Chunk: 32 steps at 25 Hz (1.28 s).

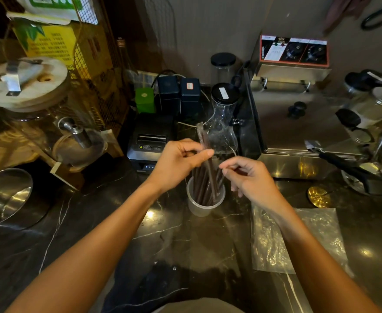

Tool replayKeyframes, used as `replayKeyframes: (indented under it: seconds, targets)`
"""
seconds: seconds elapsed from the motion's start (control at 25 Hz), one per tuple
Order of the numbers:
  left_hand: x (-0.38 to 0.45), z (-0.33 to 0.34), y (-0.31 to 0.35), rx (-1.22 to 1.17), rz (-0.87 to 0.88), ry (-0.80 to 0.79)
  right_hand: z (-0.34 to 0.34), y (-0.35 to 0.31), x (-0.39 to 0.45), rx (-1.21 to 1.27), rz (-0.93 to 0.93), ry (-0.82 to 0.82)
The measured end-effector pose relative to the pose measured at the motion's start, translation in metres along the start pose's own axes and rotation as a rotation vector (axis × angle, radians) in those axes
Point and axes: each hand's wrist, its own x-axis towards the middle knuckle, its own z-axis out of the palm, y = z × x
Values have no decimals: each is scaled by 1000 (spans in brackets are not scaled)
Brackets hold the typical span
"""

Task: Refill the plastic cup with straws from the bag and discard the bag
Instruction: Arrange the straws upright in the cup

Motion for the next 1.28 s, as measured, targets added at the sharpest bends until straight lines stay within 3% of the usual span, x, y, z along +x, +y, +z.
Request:
replayKeyframes:
  seconds: [0.16,0.44,0.64,0.84,0.96,1.04,1.2,1.28]
  targets:
    - [13,-4,16,-116,-9,155,3,-11,-3,42,-25,-22]
    - [3,-7,12,-583,-339,295,-15,-27,-9,207,-23,-189]
    - [-9,1,7,-692,-461,226,-6,-38,-15,309,-95,-256]
    - [-20,18,15,-808,-677,134,0,-61,-18,203,-244,-105]
    - [-28,19,20,-667,-692,51,-3,-76,-13,186,-313,103]
    - [-32,17,16,-477,-638,62,-9,-77,-7,173,-266,185]
    - [-35,12,-4,-305,-474,270,-1,-58,2,-16,-84,63]
    - [-33,13,-13,-230,-430,294,14,-40,5,-97,-15,-4]
